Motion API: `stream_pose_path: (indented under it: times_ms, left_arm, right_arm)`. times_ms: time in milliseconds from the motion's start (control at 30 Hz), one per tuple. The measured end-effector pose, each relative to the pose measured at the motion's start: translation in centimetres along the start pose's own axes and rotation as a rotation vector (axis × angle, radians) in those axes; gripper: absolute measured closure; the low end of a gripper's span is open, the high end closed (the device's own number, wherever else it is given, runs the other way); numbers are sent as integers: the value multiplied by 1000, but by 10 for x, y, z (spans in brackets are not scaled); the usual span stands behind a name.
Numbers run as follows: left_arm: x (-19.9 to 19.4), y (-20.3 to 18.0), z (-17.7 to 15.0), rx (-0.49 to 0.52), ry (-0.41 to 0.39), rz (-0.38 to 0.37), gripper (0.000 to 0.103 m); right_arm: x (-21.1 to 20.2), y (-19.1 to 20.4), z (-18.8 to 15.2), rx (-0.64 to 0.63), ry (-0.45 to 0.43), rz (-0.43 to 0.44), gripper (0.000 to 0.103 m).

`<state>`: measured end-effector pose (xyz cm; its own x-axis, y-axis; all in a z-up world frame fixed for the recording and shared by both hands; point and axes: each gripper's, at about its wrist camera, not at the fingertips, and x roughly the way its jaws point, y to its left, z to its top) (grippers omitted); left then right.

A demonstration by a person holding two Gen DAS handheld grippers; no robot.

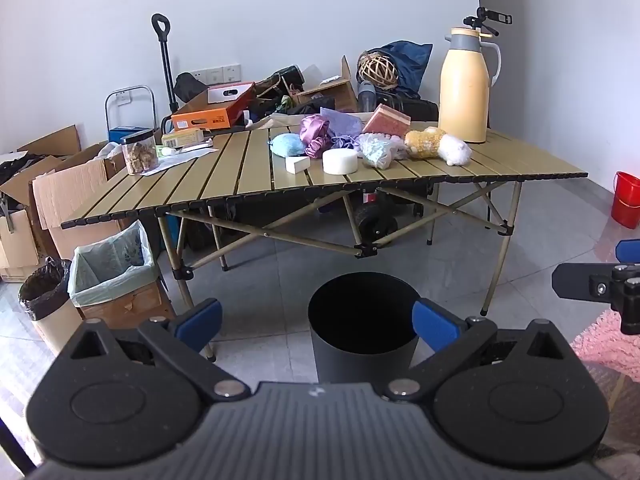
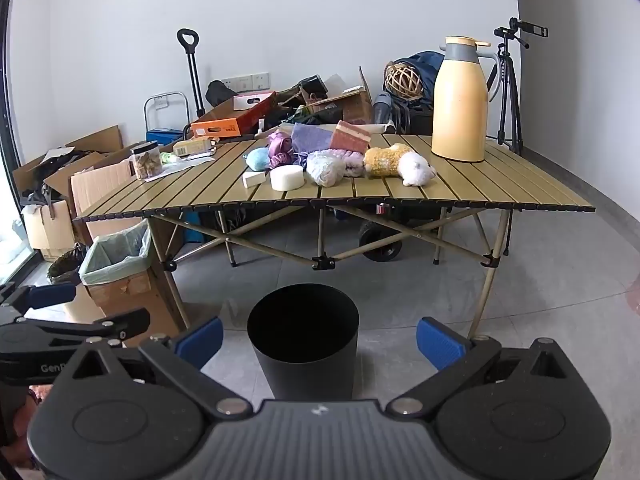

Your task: Collect trash

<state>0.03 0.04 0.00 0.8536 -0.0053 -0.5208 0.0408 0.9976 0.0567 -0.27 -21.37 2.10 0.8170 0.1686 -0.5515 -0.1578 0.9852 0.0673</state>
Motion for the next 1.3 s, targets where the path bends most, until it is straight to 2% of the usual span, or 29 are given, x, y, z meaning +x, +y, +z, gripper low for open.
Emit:
stream_pose_path:
  times_ms: [1300]
  left_arm:
    - [0,0,1,3,-2,2,0]
  right_arm:
    - [-1,3,-1,-6,-8,-1,0]
